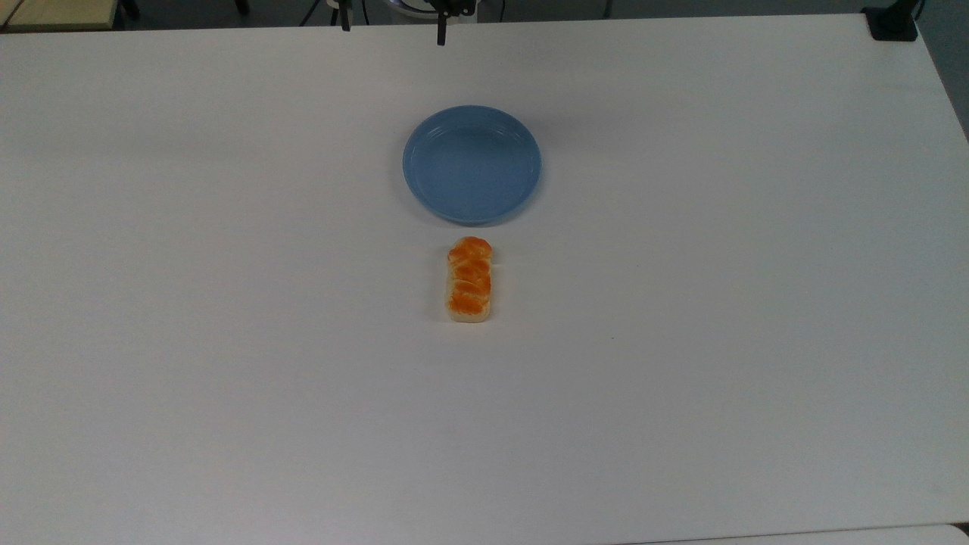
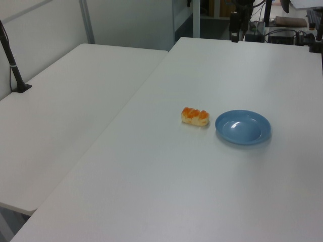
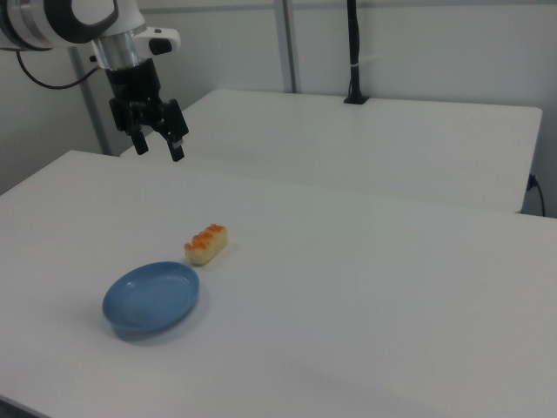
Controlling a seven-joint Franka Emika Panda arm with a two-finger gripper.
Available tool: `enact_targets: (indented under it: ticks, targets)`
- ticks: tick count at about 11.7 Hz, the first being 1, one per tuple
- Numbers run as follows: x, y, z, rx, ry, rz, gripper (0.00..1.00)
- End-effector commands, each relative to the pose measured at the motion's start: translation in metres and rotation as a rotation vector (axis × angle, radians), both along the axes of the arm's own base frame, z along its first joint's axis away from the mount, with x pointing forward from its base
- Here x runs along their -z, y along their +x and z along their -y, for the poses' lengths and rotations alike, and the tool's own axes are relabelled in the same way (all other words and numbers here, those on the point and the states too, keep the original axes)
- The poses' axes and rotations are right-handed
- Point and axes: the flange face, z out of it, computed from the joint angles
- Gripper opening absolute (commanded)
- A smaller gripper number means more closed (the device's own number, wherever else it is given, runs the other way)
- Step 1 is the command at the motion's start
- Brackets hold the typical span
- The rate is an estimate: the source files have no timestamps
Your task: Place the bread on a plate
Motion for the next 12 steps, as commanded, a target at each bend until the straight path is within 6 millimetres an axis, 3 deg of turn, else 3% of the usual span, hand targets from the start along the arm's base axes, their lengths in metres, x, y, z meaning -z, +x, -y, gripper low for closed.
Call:
enact_targets:
  ticks: [1, 12]
  targets:
    - [-0.001, -0.014, 0.003, -0.016, 0.015, -0.040, 1.00]
    - [0.002, -0.003, 0.001, -0.022, 0.018, 0.004, 1.00]
